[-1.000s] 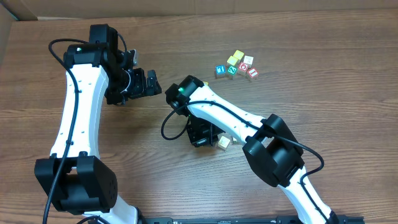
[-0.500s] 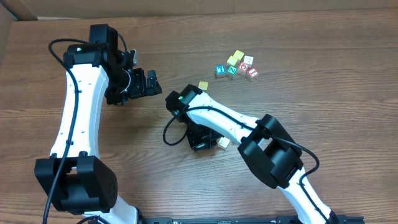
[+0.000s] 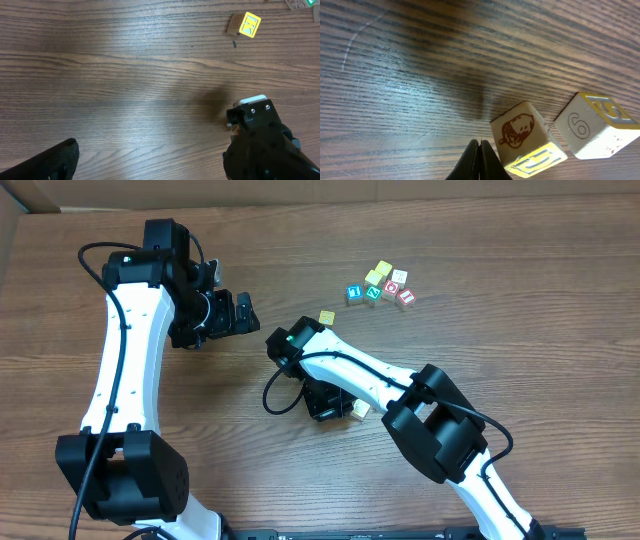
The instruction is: Flip 4 blocks
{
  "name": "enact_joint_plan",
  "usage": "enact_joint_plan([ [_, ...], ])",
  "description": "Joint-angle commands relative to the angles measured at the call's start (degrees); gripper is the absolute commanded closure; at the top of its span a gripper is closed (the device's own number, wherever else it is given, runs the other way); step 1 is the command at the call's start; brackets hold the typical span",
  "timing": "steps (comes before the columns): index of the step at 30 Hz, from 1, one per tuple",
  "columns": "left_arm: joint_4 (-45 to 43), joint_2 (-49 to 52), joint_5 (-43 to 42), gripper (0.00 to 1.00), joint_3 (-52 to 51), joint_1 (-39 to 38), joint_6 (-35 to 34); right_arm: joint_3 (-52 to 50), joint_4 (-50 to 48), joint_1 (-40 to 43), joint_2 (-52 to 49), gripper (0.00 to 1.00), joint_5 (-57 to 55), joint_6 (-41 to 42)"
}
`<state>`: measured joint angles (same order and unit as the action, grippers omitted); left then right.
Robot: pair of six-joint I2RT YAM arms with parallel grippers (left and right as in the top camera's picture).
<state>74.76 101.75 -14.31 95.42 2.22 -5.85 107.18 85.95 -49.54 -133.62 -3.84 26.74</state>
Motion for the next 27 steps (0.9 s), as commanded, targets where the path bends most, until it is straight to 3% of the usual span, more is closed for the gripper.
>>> enact_joint_plan([
  [1,-0.1,0.2,0.3,0.0,1.0,-0.4,-0.6,0.0,-0.2,-0.1,0.1,0.96,-2.0,0.5],
  [27,-0.1,0.2,0.3,0.0,1.0,-0.4,-0.6,0.0,-1.7,2.6,0.1,0.96,-6.1,5.0],
])
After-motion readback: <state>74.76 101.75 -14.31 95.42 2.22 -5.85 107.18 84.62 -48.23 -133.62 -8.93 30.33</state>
